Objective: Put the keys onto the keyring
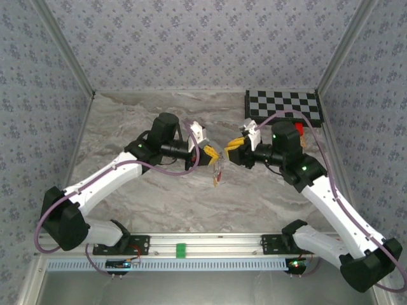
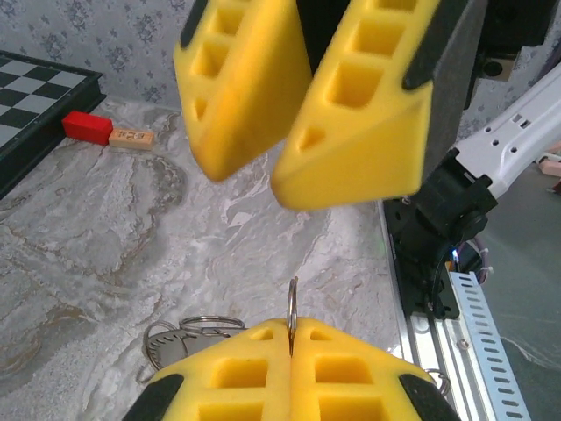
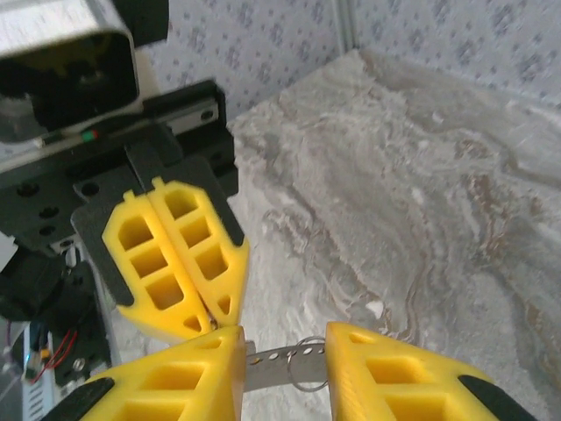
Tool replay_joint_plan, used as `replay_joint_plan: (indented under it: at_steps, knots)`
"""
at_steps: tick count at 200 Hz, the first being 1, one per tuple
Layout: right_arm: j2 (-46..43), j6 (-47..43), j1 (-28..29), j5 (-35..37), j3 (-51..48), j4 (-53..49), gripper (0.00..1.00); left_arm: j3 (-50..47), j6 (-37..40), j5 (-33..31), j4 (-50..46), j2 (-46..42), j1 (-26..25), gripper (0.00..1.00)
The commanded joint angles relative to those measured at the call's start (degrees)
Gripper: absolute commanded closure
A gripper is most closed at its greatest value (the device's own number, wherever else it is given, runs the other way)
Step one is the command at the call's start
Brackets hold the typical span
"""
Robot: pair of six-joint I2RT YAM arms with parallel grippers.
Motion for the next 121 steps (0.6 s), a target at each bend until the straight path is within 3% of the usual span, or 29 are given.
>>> replay_joint_plan:
  at_steps: [1, 76, 121]
  knots:
    - [0.65, -2.99, 0.69, -3.32, 2.87, -5.79, 0.69, 1.16, 2.18, 1.75, -0.88, -0.96, 0.4, 1.0]
    - [5.35, -4.44, 2.62, -5.09, 5.03, -7.39, 0.69, 1.37, 2.34, 3.97, -1.22, -0.91, 0.6, 1.0]
    - [6.06, -4.93, 3.34, -4.79, 5.23, -7.08, 0.79, 1.66, 2.4, 4.58, -1.47, -0.27, 0.55, 1.0]
